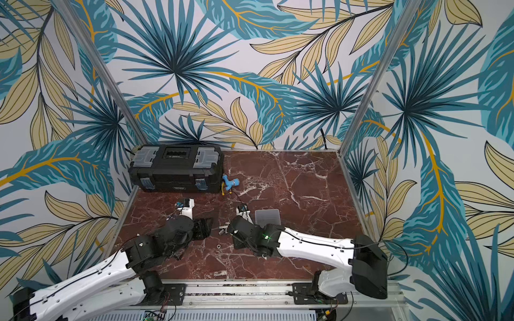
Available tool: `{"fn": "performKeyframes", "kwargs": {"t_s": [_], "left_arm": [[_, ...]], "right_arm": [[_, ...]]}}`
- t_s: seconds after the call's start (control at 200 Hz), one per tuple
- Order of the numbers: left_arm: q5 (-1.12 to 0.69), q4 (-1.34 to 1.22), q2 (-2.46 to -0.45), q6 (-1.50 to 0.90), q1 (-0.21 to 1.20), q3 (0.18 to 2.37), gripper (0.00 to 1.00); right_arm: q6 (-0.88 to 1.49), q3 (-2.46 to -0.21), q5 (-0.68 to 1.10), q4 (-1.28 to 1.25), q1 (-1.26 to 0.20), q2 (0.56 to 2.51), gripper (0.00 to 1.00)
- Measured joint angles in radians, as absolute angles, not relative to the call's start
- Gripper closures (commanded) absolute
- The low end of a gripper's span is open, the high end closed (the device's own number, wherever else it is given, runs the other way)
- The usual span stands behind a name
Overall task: Put the socket on the desktop into the storage box
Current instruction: Place the socket head in the storage box, then pick up the socket head at the center of the board.
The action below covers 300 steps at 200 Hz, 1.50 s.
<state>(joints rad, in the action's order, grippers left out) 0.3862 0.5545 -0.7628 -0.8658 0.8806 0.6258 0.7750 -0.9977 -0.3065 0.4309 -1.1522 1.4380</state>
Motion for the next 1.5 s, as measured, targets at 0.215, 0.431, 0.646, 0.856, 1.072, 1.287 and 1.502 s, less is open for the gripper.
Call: {"fn": "performKeyframes", "kwargs": {"t_s": [0.215,0.431,0.646,0.856,1.072,1.287,1.502], "left_arm": [[0.369,0.652,-0.734,-0.942,0.791,0.599,0.35],[0.300,0.651,-0.733,-0.999,0.709,0.522,0.38],[0.222,0.634,-0.734,-1.023,0.652,0.469,0.38],[0.179,0.601,-0.733,-1.026,0.631,0.433,0.38],[0.147,0.568,-0.733,-1.026,0.614,0.393,0.38],[0.125,0.546,-0.729,-1.026,0.607,0.359,0.40],[0.113,0.537,-0.712,-1.025,0.607,0.355,0.40]], "right_arm": [[0.786,-1.126,-0.282,0.419,-1.184,1.653,0.42],[0.793,-1.211,-0.239,0.451,-1.186,1.783,0.50],[0.796,-1.279,-0.219,0.479,-1.201,1.863,0.55],[0.798,-1.323,-0.212,0.513,-1.203,1.922,0.59],[0.807,-1.334,-0.212,0.527,-1.203,1.961,0.66],[0.820,-1.341,-0.212,0.529,-1.203,1.978,0.81],[0.823,-1.346,-0.218,0.528,-1.204,1.979,1.00]]}}
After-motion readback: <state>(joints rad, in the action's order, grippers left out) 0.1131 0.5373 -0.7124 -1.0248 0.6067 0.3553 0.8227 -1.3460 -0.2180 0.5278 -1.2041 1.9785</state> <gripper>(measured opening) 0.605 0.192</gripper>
